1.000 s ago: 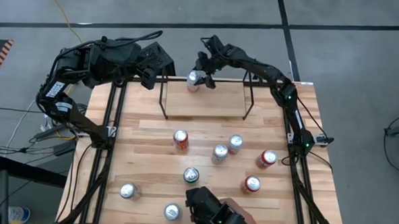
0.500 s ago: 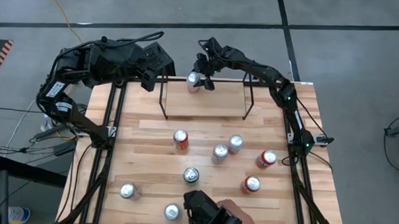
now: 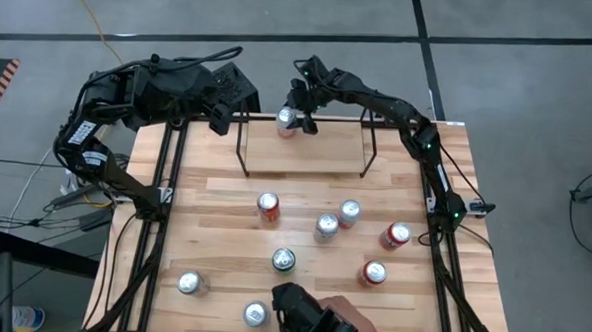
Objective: Place canned beverage on shelf
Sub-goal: Put the top left white orange soda can on the shelf
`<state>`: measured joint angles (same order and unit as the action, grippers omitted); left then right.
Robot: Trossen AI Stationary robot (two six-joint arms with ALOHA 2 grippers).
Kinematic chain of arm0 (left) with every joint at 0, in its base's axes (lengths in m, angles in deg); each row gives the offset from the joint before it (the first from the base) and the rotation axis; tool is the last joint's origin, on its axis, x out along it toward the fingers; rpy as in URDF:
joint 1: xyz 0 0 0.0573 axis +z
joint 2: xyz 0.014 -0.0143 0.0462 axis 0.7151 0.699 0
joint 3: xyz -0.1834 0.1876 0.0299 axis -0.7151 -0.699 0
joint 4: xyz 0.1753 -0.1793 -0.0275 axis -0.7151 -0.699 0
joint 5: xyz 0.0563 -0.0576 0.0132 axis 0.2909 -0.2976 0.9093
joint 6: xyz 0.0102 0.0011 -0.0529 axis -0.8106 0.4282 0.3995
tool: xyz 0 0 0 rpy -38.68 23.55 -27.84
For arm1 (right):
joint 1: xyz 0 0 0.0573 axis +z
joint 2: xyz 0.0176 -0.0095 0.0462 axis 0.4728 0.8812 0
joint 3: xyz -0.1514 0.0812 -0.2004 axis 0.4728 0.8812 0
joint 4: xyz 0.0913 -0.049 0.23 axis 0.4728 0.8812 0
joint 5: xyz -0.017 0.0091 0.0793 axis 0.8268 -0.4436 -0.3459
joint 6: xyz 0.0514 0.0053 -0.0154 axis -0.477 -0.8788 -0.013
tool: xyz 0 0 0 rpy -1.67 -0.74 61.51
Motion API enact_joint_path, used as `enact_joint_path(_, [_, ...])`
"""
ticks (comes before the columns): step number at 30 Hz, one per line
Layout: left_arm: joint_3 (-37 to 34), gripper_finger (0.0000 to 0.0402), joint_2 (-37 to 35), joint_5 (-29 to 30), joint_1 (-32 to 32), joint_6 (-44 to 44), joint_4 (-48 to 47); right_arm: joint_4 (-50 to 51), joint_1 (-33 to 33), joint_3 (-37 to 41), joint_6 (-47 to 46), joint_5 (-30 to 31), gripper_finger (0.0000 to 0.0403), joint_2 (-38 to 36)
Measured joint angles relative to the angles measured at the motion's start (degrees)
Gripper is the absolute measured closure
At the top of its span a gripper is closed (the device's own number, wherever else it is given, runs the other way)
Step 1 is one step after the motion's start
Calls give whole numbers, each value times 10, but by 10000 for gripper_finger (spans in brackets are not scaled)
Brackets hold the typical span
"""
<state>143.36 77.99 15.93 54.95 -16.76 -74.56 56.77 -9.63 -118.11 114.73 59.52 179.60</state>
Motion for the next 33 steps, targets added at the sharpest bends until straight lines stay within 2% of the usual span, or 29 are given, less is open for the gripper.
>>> enact_joint_path(6, [0, 53, 0, 13, 0, 21, 0, 7, 8, -1, 23, 35, 89, -3])
enact_joint_path(21, [0, 53, 0, 14, 0, 31, -11, 5, 16, -1, 32, 45, 89, -3])
enact_joint_path(33, [0, 53, 0, 14, 0, 31, -11, 4, 32, -1, 24, 76, 89, -8])
